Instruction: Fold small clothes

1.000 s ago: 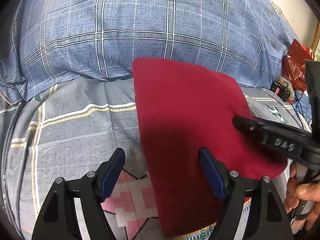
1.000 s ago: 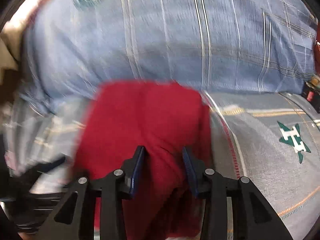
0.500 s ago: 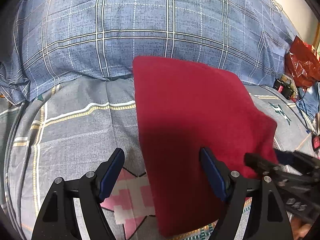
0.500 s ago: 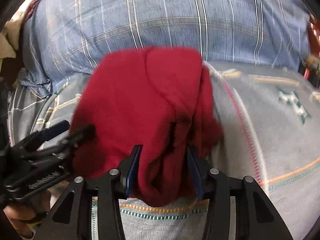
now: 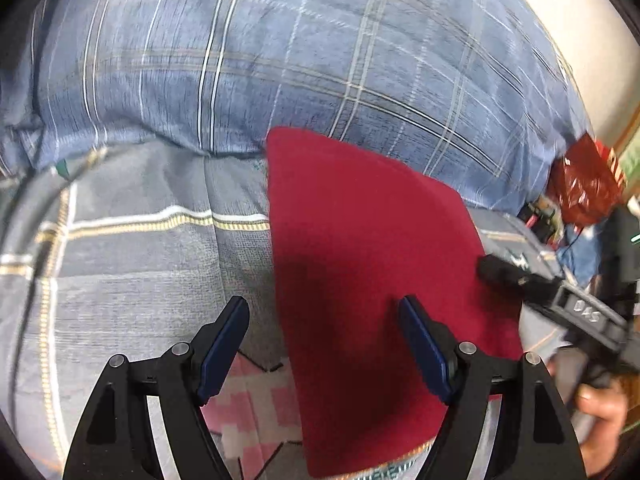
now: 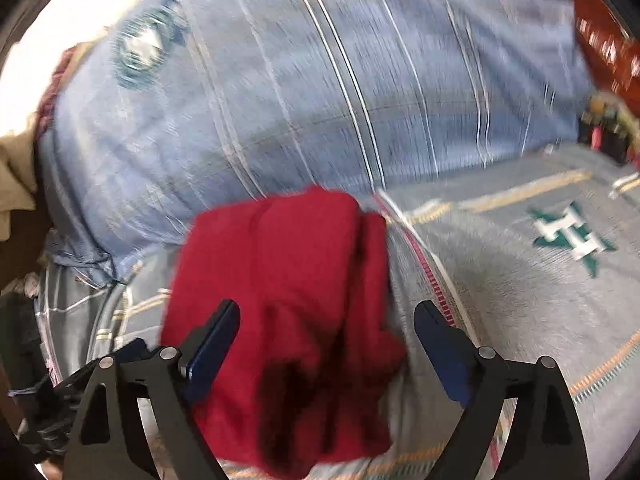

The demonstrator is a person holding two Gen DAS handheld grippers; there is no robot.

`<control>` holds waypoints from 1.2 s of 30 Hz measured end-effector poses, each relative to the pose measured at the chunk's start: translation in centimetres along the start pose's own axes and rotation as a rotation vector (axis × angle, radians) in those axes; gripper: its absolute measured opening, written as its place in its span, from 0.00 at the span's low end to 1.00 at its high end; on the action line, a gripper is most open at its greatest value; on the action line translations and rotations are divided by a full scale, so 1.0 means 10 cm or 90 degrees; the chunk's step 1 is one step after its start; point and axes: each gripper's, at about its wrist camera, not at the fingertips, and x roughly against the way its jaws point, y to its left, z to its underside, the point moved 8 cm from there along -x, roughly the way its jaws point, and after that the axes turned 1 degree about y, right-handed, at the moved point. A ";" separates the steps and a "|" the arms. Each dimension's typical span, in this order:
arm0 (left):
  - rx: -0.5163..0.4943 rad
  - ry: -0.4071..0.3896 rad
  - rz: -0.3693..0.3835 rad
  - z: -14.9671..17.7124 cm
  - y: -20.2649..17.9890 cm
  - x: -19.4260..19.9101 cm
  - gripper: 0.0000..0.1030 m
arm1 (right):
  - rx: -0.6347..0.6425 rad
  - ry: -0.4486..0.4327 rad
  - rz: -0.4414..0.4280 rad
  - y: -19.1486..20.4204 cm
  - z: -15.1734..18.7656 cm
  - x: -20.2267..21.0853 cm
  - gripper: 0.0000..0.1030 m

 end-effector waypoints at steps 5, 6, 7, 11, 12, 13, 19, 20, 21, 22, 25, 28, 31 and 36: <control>0.014 0.024 0.033 -0.04 0.04 -0.31 0.79 | -0.037 0.079 -0.092 -0.08 0.06 -0.46 0.89; 0.020 0.027 0.044 -0.05 0.03 -0.37 0.79 | -0.025 0.062 -0.100 -0.05 0.05 -0.47 0.89; 0.025 0.025 0.059 -0.07 0.01 -0.41 0.79 | -0.009 0.052 -0.100 -0.02 0.05 -0.48 0.89; 0.015 0.017 0.050 -0.13 -0.03 -0.47 0.64 | 0.040 0.052 -0.087 0.11 0.05 -0.54 0.73; 0.017 0.016 0.050 -0.15 -0.04 -0.46 0.56 | 0.053 0.047 -0.083 0.14 0.04 -0.51 0.68; 0.018 0.015 0.053 -0.16 -0.04 -0.42 0.53 | 0.065 0.037 -0.076 0.17 0.02 -0.48 0.59; 0.001 0.000 0.055 -0.11 0.06 0.29 0.46 | 0.112 0.013 -0.085 0.52 0.04 -0.08 0.44; -0.002 -0.001 0.050 -0.08 0.10 0.40 0.46 | 0.114 0.014 -0.092 0.60 0.07 -0.01 0.44; -0.005 -0.003 0.045 -0.02 0.16 0.54 0.46 | 0.114 0.014 -0.106 0.68 0.12 0.07 0.44; -0.006 -0.005 0.043 0.03 0.21 0.63 0.46 | 0.115 0.016 -0.118 0.77 0.17 0.13 0.44; 0.006 -0.002 0.025 0.25 0.43 0.88 0.46 | 0.114 0.030 -0.144 1.01 0.41 0.29 0.44; 0.020 0.009 -0.010 0.49 0.69 0.89 0.47 | 0.122 0.056 -0.158 1.19 0.69 0.22 0.45; 0.049 0.033 -0.024 0.70 0.94 0.74 0.53 | 0.140 0.108 -0.132 1.27 0.94 -0.03 0.53; 0.025 -0.019 -0.065 0.69 0.96 0.93 0.61 | 0.174 0.106 -0.074 1.20 1.04 0.12 0.62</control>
